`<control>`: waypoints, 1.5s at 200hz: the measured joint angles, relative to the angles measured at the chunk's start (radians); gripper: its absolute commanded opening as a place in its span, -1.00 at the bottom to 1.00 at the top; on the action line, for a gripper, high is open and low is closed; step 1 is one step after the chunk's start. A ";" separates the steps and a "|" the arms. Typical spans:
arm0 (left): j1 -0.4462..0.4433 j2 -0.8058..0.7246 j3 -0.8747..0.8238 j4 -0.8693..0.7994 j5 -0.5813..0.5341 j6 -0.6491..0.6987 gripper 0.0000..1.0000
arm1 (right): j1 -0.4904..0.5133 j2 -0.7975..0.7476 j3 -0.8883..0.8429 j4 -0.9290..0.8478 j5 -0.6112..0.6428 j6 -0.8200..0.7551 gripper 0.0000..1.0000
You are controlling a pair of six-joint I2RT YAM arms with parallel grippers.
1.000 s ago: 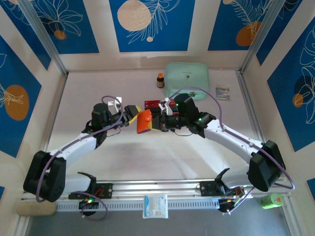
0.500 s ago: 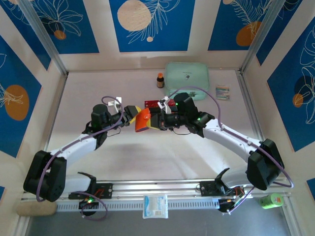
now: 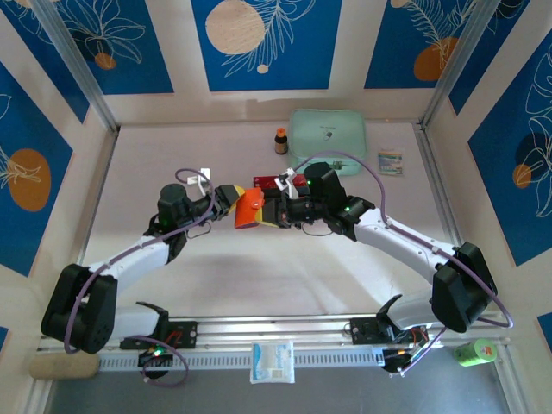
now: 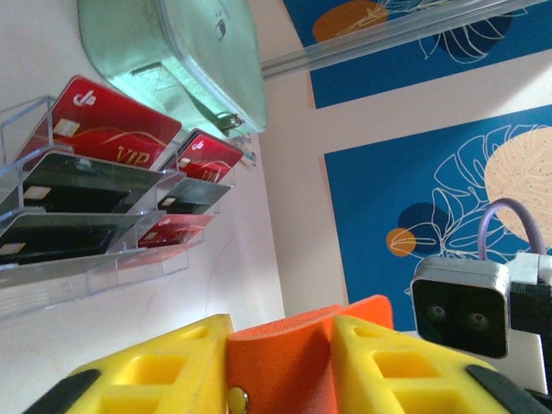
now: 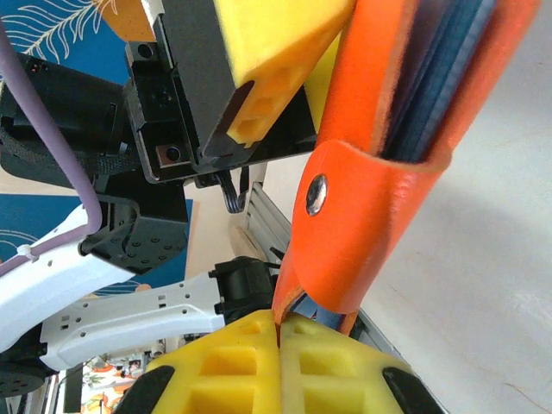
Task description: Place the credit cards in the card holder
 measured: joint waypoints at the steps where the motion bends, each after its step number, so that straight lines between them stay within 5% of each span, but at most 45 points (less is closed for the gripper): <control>1: 0.000 0.000 0.000 0.001 0.000 -0.002 -0.44 | 0.000 0.000 0.000 0.000 0.000 0.000 -1.00; 54: 0.001 0.000 -0.007 0.023 -0.006 -0.006 -1.00 | -0.003 0.008 -0.013 0.016 0.000 0.008 -1.00; 77: 0.002 0.000 -0.008 0.025 -0.010 -0.006 -1.00 | -0.011 0.010 -0.033 0.018 0.001 0.009 -0.98; 106: 0.002 0.000 -0.012 0.026 -0.012 0.001 -1.00 | -0.024 0.009 -0.047 0.005 0.007 0.004 -0.44; 175: -0.001 -0.084 -0.010 -0.114 -0.074 0.137 -1.00 | -0.049 -0.047 0.045 -0.381 0.218 -0.152 0.24; 242: -0.045 -0.135 0.029 -0.309 -0.153 0.259 -1.00 | 0.126 0.240 0.499 -0.653 0.480 -0.275 0.26; 300: -0.054 -0.154 0.031 -0.377 -0.192 0.287 -1.00 | 0.209 0.391 0.565 -0.780 0.652 -0.287 0.00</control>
